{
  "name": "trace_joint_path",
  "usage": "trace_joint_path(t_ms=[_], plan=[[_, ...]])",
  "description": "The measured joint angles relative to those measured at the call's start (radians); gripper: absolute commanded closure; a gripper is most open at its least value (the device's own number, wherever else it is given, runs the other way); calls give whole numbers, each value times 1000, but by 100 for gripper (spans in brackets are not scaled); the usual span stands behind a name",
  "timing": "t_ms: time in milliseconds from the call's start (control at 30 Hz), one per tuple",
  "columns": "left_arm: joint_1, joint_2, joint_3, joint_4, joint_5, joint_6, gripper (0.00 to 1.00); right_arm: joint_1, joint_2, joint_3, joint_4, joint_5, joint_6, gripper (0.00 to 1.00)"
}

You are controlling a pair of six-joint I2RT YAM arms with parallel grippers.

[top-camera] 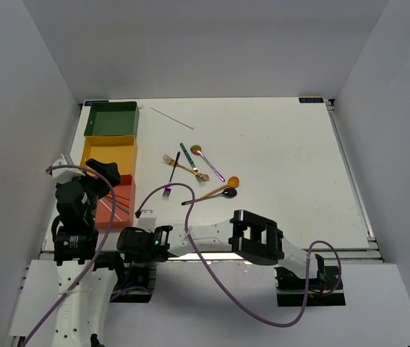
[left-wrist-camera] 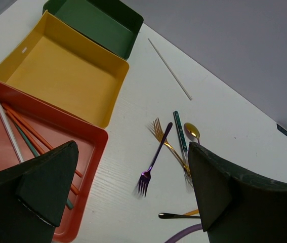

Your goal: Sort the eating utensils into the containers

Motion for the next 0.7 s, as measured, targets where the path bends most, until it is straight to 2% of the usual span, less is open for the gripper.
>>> trace_joint_path(t_ms=[133,267,367,533,567,633,667,700], plan=[[0,-3,0,0,1,-1,2,-11,22,0,44,-21,15,48],[0,-3,-1,0,1,-1,2,-20,24,-28,91,-35,41,61],[0,-3,-1,0,1,-1,2,-27,12,-99,163,-53,80,70],[0,-3,-1,0,1,-1,2,-40,-31,-222,291,-86,154,81],[0,-3,-1,0,1,-1,2,-42,-35,-242,320,-93,170,86],[0,-3,-1,0,2,-1,2,-45,-47,-283,388,-106,203,89],[0,-3,-1,0,2,-1,2,-47,-56,-301,418,-110,214,99],[0,-3,-1,0,2,-1,2,-49,-64,-316,431,-111,215,100]])
